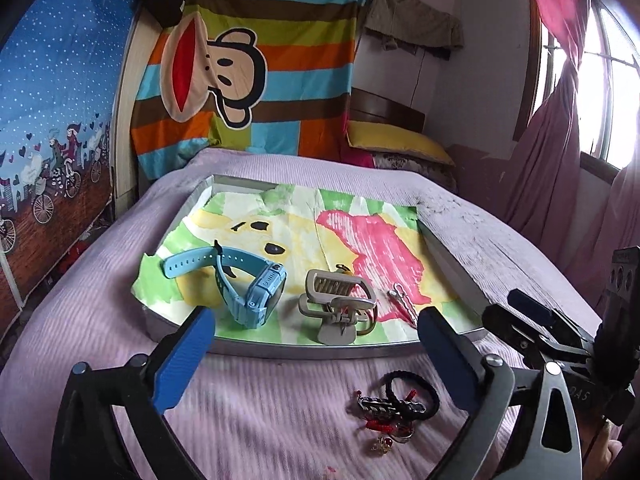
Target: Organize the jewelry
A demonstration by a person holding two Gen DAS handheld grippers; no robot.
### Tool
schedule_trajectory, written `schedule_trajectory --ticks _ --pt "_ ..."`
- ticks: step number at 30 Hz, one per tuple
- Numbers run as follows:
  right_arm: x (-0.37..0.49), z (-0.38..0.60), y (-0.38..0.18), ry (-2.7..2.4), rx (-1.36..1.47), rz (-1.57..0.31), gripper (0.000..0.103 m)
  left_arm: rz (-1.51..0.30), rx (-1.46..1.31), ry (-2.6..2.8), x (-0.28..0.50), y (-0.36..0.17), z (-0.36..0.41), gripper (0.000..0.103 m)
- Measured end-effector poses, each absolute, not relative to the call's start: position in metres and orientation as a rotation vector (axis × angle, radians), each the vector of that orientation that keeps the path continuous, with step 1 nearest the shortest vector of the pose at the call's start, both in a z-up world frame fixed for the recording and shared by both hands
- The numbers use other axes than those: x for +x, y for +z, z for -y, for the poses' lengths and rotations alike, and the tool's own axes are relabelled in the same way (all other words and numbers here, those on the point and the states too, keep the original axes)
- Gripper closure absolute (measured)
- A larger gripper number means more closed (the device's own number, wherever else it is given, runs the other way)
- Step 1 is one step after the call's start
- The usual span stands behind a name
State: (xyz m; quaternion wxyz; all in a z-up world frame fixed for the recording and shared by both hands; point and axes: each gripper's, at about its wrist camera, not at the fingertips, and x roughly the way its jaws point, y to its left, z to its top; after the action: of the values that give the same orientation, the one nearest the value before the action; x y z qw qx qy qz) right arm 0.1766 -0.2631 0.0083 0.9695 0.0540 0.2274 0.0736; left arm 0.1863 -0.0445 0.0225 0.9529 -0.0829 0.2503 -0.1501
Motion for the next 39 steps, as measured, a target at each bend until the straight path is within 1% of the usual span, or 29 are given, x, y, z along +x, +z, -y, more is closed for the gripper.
schedule_trajectory --ticks 2,5,8,13,20,34,35,36,37,38,39 --pt "0.165 0.264 0.011 0.137 0.120 -0.423 0.007 -0.482 -0.165 -0.293 0.180 0.023 0.042 0.000" --pt "0.152 0.266 0.012 0.121 0.131 -0.389 0.006 -0.456 -0.160 -0.273 0.170 0.023 0.038 0.000" --pt "0.138 0.270 0.013 0.106 0.147 -0.358 0.001 -0.429 -0.154 -0.255 0.159 0.022 0.033 0.000" --pt "0.118 0.268 0.013 0.080 0.128 -0.313 0.001 -0.415 -0.125 -0.250 0.144 0.020 0.034 0.000" --pt "0.101 0.267 0.011 0.087 0.089 -0.304 0.001 -0.461 -0.096 -0.274 0.132 0.007 0.036 0.000" --pt "0.111 0.259 -0.004 0.138 0.029 -0.427 0.002 -0.592 -0.035 -0.336 0.134 -0.013 0.038 0.000" --pt "0.114 0.259 -0.006 0.147 0.027 -0.441 0.005 -0.599 -0.035 -0.341 0.135 -0.014 0.039 0.000" --pt "0.116 0.258 -0.008 0.155 0.027 -0.453 0.013 -0.606 -0.036 -0.345 0.135 -0.015 0.039 0.000" --pt "0.118 0.257 -0.010 0.162 0.027 -0.466 0.018 -0.611 -0.036 -0.349 0.136 -0.015 0.039 0.000" --pt "0.121 0.257 -0.013 0.168 0.027 -0.482 0.026 -0.617 -0.035 -0.354 0.136 -0.016 0.040 0.001" --pt "0.125 0.257 -0.015 0.177 0.028 -0.501 0.030 -0.623 -0.033 -0.360 0.136 -0.016 0.040 0.002"
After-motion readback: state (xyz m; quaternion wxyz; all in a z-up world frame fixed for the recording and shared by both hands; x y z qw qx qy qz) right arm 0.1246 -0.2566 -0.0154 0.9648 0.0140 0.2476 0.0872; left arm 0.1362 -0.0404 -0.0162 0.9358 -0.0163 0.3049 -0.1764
